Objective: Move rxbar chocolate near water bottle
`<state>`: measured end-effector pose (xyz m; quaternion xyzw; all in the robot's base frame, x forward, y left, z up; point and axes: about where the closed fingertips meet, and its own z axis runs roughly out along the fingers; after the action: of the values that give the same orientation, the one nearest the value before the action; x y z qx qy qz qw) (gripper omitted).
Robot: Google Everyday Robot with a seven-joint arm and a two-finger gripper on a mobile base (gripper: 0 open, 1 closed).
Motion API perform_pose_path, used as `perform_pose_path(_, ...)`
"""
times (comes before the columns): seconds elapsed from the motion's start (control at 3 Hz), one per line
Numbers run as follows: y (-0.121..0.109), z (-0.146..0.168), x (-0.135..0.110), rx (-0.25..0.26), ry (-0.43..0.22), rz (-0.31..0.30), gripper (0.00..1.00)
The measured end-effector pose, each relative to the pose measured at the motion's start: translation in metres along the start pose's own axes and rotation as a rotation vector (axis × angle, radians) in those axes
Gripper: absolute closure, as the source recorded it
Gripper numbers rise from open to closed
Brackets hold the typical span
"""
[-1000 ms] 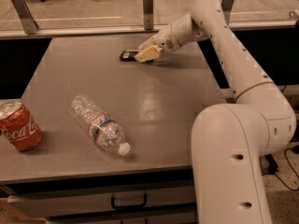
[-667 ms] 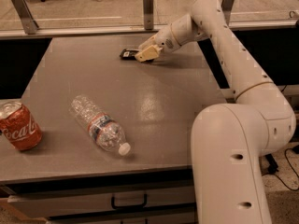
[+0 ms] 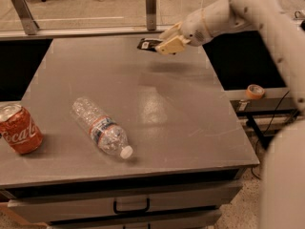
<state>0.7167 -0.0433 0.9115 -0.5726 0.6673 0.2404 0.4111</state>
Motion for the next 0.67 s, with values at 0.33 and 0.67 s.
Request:
perform_pose_path(0.33,0.0249,-0.0400,-0.0080,0.024,0.015,-0.006,1.00)
perform_pose_path(0.67,0.0249,-0.0399,-0.0078,0.024,0.015,-0.006,1.00)
